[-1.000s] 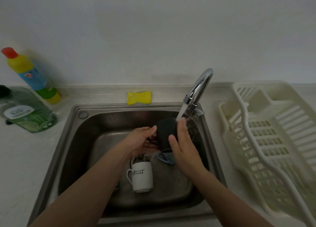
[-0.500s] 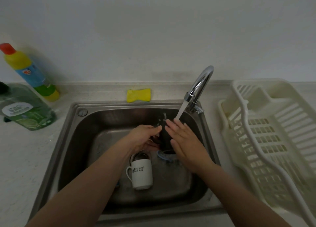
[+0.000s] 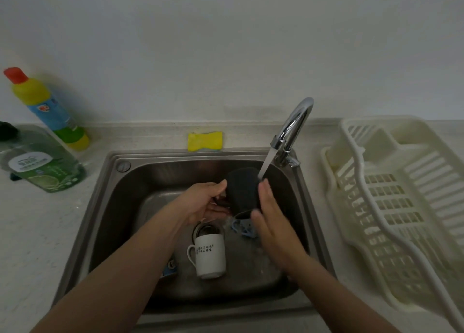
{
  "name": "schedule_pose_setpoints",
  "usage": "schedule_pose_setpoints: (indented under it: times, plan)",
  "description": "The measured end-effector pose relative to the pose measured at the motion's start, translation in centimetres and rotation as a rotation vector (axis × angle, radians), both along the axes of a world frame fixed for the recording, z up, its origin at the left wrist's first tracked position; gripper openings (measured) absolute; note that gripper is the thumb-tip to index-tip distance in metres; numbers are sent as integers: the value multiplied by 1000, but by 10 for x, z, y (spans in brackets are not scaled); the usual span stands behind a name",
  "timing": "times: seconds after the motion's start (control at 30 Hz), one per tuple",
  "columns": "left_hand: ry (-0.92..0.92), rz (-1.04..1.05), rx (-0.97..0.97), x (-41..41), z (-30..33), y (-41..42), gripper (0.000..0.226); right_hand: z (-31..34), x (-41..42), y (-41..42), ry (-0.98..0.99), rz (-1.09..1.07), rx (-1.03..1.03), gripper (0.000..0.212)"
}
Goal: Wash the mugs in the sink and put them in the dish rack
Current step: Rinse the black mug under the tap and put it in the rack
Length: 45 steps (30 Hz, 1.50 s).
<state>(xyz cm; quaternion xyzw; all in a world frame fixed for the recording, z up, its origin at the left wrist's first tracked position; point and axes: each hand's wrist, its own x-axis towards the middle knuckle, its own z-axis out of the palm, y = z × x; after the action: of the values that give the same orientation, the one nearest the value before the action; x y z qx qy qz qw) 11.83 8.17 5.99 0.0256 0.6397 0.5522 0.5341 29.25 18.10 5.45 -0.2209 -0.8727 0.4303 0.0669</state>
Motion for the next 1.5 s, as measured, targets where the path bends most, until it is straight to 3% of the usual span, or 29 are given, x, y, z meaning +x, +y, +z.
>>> schedule_pose_setpoints:
  times: [0.1, 0.23, 0.37, 0.53, 0.67, 0.83, 0.97, 1.1, 1.23, 1.37, 1.5]
  plan:
    - [22, -24, 1, 7, 5, 3, 25, 15, -18, 12, 6, -148, -119, 60]
    - [24, -12, 10, 3, 3, 2, 26, 13, 2, -9, -50, 139, 242, 61]
    - [27, -40, 5, 9, 10, 4, 25, 14, -20, 13, -106, 169, 488, 66]
    - [64, -88, -28, 7, 10, 4, 28, 4, 2, 15, -64, 464, 704, 50]
    - [69, -45, -8, 9, 11, 12, 34, 14, -20, 27, -74, 301, 533, 56]
    - [11, -32, 17, 7, 8, 12, 29, 4, 5, 16, -79, 410, 557, 56]
    - [19, -3, 8, 8, 8, 15, 23, 8, -18, 30, -66, 188, 389, 54]
    - [-1, -21, 3, 2, 2, 8, 23, -4, 8, 5, -63, 207, 313, 59]
    - [2, -52, 3, 9, 4, 8, 24, 5, -18, 25, -80, -96, -17, 63]
    - [-32, 21, 40, 3, 2, 8, 23, 7, 1, 1, -92, 88, 151, 65]
    - [-27, -1, 37, 5, 2, 9, 24, 17, -22, 15, -125, -77, -9, 64]
